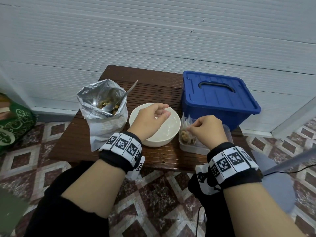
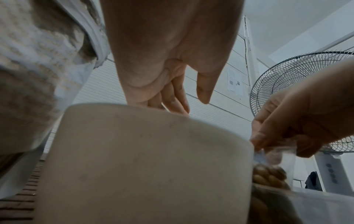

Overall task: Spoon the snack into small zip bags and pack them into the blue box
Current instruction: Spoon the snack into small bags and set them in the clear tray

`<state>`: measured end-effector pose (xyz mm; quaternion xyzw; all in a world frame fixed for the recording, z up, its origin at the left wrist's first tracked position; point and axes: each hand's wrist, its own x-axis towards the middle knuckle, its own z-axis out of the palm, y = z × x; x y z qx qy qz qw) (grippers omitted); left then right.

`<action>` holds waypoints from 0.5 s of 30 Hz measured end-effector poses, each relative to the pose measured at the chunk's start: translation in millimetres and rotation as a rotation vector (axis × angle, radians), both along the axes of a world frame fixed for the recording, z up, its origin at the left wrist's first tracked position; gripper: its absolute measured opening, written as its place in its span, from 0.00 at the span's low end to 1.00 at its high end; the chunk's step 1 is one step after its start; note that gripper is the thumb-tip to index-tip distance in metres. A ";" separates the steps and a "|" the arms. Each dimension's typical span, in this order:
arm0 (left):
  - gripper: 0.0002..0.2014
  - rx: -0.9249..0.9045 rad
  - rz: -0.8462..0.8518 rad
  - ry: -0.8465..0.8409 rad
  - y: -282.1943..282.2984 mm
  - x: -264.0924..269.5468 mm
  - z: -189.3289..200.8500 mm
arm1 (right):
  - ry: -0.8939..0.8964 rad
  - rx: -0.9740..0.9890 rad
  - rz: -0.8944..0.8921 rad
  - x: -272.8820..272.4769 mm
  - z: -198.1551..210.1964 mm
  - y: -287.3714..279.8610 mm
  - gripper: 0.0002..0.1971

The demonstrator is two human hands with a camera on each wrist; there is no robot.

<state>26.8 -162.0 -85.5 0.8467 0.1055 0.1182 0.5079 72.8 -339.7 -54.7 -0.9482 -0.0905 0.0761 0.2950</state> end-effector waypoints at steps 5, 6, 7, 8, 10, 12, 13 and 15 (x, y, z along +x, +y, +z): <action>0.15 0.005 0.005 0.020 2.0 -1.6 1.6 | 0.126 -0.027 -0.003 -0.3 -4.7 4.8 0.12; 0.14 0.008 0.008 0.026 2.5 -1.7 1.7 | 0.138 -0.034 -0.003 -0.9 -4.6 5.3 0.13; 0.14 0.010 0.011 0.033 3.2 -1.7 1.5 | 0.145 -0.036 -0.002 -1.2 -4.4 5.5 0.13; 0.14 0.012 0.015 0.042 3.8 -1.4 1.0 | 0.148 -0.035 0.000 -1.4 -4.1 5.5 0.13; 0.15 0.031 0.018 0.065 4.9 -0.9 -0.3 | 0.139 -0.032 0.004 -1.5 -3.4 4.9 0.13; 0.19 0.088 0.003 0.102 6.2 -0.1 -2.4 | 0.111 -0.017 -0.002 -1.0 -2.5 3.8 0.14; 0.21 0.141 -0.015 0.130 6.9 0.3 -4.1 | 0.091 -0.001 -0.010 -0.7 -2.1 3.3 0.14; 0.27 0.267 -0.054 0.208 8.1 0.5 -7.7 | 0.051 0.043 -0.027 0.4 -2.2 2.2 0.13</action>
